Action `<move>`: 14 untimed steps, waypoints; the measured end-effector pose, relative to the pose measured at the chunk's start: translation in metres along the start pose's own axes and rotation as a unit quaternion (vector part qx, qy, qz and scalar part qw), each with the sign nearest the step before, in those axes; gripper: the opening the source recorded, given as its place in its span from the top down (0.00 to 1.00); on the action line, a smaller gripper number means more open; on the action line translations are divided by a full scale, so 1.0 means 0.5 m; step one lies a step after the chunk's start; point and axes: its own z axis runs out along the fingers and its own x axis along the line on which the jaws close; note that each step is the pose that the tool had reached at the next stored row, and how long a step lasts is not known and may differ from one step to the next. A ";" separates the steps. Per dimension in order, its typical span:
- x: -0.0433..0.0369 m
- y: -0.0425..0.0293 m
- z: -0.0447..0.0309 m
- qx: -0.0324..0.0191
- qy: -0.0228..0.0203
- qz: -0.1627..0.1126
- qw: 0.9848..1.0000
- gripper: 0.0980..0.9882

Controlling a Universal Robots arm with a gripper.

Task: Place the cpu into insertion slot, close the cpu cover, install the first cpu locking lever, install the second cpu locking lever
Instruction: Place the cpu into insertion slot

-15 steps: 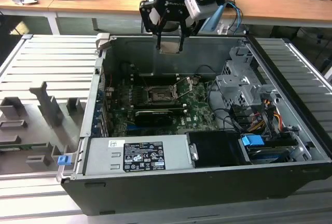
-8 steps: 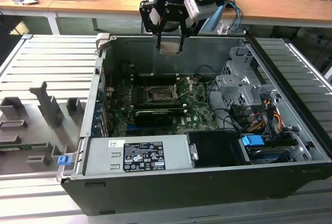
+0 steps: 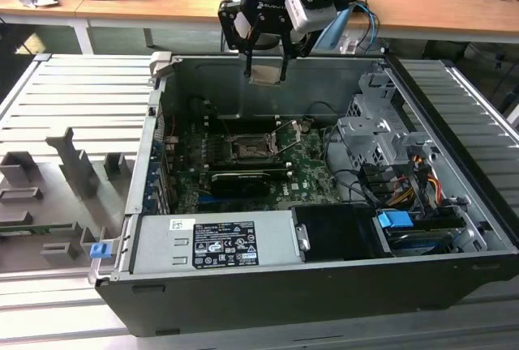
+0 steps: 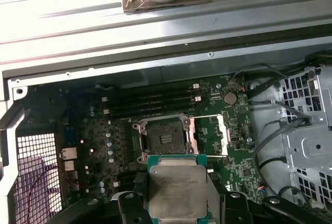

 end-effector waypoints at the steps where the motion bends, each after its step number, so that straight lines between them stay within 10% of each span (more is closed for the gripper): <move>1: 0.000 0.000 0.001 0.000 0.000 0.002 1.000 0.51; 14: 0.000 -0.001 0.008 0.000 0.000 0.003 1.000 0.51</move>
